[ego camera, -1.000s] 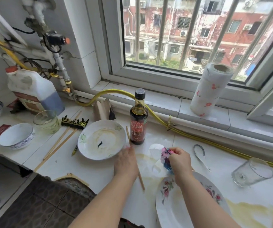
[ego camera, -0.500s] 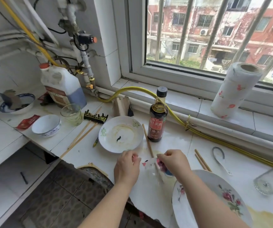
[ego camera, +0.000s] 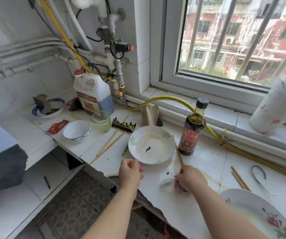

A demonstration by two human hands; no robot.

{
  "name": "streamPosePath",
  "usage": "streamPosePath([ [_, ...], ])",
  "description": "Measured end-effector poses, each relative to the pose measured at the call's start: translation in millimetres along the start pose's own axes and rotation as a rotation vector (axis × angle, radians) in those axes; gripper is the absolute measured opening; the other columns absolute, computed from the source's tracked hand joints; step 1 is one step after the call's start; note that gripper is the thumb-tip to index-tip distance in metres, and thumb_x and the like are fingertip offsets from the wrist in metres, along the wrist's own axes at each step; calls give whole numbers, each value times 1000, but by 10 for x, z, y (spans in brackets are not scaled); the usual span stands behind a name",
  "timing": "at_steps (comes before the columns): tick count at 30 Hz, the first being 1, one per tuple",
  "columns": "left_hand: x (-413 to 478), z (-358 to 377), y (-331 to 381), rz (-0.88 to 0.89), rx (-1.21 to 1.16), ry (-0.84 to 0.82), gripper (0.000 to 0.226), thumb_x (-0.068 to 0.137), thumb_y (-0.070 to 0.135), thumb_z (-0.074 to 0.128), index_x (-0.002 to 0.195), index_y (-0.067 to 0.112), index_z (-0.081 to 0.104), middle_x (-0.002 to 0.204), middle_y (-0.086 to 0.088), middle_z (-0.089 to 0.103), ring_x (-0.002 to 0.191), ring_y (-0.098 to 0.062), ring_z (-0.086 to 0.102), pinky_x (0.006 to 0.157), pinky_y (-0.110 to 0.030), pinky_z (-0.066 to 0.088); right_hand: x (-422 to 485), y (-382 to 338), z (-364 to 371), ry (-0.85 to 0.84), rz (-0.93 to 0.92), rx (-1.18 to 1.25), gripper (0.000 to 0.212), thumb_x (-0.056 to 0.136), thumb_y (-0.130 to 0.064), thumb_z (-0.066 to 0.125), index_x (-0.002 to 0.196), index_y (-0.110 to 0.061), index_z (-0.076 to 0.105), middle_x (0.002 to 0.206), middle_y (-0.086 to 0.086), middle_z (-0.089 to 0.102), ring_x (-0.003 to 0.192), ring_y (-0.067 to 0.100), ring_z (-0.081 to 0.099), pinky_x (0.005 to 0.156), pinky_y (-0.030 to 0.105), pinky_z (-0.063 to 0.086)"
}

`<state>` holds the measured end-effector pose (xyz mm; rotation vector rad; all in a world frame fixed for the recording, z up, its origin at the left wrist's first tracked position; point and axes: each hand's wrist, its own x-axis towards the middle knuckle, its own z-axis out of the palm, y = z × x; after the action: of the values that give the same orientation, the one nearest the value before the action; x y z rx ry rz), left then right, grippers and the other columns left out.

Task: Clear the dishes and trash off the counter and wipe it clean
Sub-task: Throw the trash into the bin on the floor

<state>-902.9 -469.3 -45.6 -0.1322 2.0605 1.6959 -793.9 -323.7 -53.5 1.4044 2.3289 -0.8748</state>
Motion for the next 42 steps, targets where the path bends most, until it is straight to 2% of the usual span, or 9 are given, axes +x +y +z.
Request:
streamPosePath([
  [3,142,-59,30,-77,-33,-26,7,94,8,43,93,9,50,86,-7,57,78,-20,62,73,-34,57,16,11,31,5,61,120,16,86,-29,59,75,-19,55,72,1,69,70,21,67,70,29,56],
  [8,483,-322,142,-73,37,-58,7,89,7,44,92,9,50,77,-9,52,64,-21,49,64,-34,49,-88,-87,157,84,141,411,13,84,-8,48,76,-8,59,64,11,66,55,26,61,59,38,56],
  [12,777,-519,232,-29,197,-81,8,89,10,44,91,12,51,77,-9,58,58,-22,53,65,-37,52,-231,-326,195,136,167,547,17,86,-4,47,79,-6,61,59,9,60,48,21,53,44,23,45],
  [17,1047,-685,312,51,320,-145,18,87,9,42,99,17,53,91,-9,64,73,-27,62,75,-41,56,-433,-439,330,172,271,702,14,86,-9,57,86,-2,70,71,13,65,57,20,55,51,24,43],
  [20,1142,-710,319,126,525,-207,14,93,18,45,102,20,56,100,-5,62,90,-28,61,69,-32,49,-580,-381,417,176,338,726,15,86,-11,64,76,0,65,59,11,60,45,17,51,47,23,38],
  [28,1259,-509,345,265,874,-280,15,91,31,54,102,20,54,102,-2,62,84,-24,56,64,-27,39,-356,-493,393,269,304,562,10,87,-19,59,83,-14,52,55,0,63,40,13,56,41,20,42],
  [32,1307,-487,392,342,1005,-288,29,92,35,54,117,19,53,113,-2,61,88,-21,54,68,-27,40,-133,-517,440,197,344,437,7,80,-26,58,82,-19,57,72,3,69,65,20,68,62,33,59],
  [37,1417,-403,414,322,1093,-298,28,89,35,58,111,19,55,111,-1,61,85,-20,51,69,-27,42,-91,-491,348,149,368,437,8,80,-16,57,82,-12,63,77,10,70,70,26,68,44,27,51],
  [42,1450,-314,405,353,1211,-280,18,91,26,52,106,17,57,106,-3,63,88,-22,55,68,-28,43,-53,-357,335,180,384,464,10,75,-17,62,80,-11,56,80,13,69,76,30,67,51,33,56],
])
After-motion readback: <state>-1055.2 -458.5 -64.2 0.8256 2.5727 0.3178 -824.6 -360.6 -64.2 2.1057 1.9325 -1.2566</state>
